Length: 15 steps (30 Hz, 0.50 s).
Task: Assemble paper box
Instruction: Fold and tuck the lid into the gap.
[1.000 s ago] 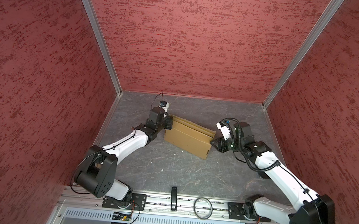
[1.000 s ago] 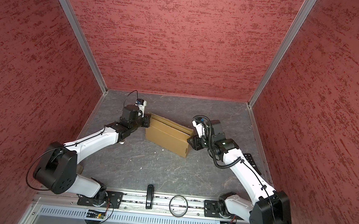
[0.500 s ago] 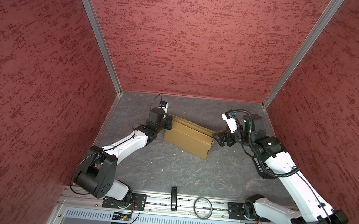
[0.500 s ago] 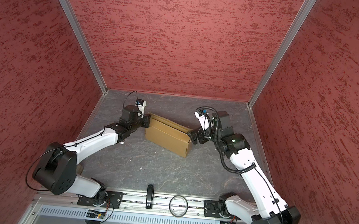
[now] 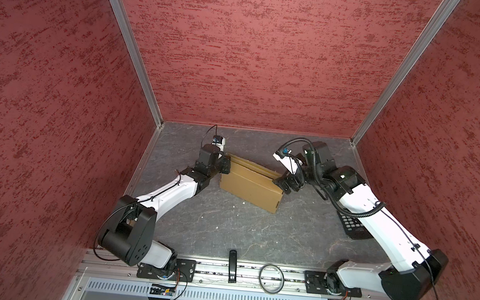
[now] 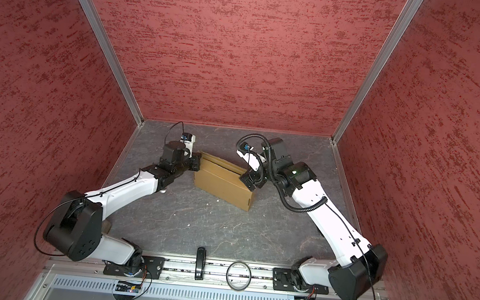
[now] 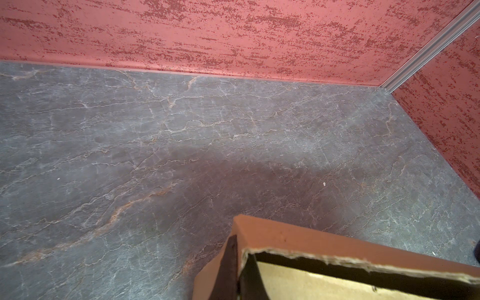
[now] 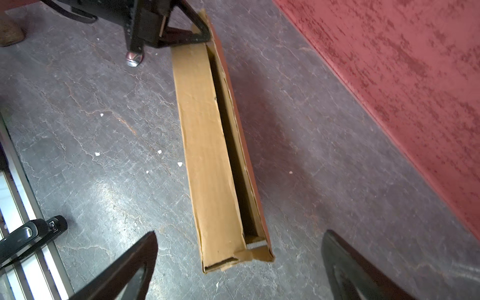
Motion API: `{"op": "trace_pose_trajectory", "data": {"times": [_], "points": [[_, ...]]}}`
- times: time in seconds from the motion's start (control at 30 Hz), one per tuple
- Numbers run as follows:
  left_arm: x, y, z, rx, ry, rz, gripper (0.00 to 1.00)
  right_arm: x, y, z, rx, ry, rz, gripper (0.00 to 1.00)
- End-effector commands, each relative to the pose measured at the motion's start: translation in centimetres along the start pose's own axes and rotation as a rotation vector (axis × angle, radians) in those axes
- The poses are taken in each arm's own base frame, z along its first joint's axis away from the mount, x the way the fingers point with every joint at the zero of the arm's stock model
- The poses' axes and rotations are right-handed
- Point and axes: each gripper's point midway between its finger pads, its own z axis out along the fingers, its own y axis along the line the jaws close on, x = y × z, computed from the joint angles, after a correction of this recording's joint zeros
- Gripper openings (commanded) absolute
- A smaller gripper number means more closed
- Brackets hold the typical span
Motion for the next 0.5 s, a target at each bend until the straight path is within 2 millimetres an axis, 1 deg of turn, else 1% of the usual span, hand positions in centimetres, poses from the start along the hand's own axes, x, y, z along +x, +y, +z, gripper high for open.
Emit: {"op": "trace_pose_trajectory", "data": {"times": [0.0,0.13,0.17,0.2,0.23,0.3,0.33,0.47], "points": [[5.9,1.5,0.5,-0.043,0.191,0.005,0.0,-0.5,1.2,0.4,-0.026,0.028,-0.112,0.99],[6.0,1.4,0.5,-0.039,0.193,0.005,0.0,0.1,2.2,2.4,-0.059,0.095,-0.155,0.99],[6.0,1.4,0.5,-0.039,0.193,0.005,0.0,0.0,2.3,2.6,-0.058,0.101,-0.17,0.99],[6.0,1.4,0.5,-0.038,0.191,0.004,0.0,0.5,2.4,3.6,-0.064,0.128,-0.178,0.99],[6.1,1.4,0.5,-0.038,0.194,0.005,0.0,0.6,2.5,4.1,-0.068,0.14,-0.182,0.99],[6.1,1.5,0.5,-0.04,0.194,0.005,0.0,0.3,2.4,4.5,-0.06,0.139,-0.187,0.99],[6.1,1.4,0.5,-0.039,0.193,0.005,0.0,0.1,2.3,4.6,-0.059,0.132,-0.217,0.99],[6.1,1.4,0.3,-0.038,0.193,0.002,0.0,-0.6,1.8,4.7,-0.021,0.112,-0.258,0.99]]}}
